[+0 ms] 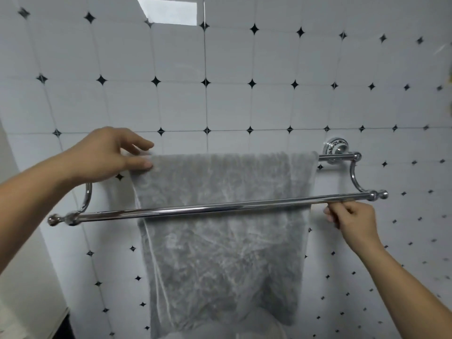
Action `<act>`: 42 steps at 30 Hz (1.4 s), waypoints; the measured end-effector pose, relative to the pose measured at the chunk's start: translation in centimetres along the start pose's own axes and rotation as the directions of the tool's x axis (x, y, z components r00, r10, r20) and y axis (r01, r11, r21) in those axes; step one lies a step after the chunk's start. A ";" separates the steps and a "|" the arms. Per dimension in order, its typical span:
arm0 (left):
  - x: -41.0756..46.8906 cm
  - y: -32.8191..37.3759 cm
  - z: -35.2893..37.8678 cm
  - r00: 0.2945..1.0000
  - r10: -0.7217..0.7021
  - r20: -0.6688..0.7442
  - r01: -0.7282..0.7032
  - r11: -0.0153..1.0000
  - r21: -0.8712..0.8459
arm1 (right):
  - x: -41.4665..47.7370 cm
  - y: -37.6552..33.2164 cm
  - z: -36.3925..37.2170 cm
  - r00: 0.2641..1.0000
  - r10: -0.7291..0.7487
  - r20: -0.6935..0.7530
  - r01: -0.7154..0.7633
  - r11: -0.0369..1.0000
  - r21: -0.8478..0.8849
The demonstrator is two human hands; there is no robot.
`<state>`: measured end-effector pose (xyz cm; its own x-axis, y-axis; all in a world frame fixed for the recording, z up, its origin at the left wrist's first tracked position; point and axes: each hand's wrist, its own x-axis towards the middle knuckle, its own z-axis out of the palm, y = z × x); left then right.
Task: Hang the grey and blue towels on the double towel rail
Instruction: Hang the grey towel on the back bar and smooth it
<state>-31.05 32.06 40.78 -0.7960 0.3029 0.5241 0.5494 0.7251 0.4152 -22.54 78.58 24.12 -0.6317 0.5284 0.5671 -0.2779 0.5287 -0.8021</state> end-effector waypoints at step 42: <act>-11.1 -6.7 13.7 0.904 -0.428 -0.009 0.323 0.695 -0.642 | -6.2 -4.0 1.3 0.799 0.422 0.428 -0.197 0.857 -0.476</act>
<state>-29.36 32.28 21.95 -0.9521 -0.0423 0.3028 0.2885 0.2044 0.9354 -18.42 72.35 23.63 -0.9319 0.3611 0.0345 0.2314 0.6651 -0.7100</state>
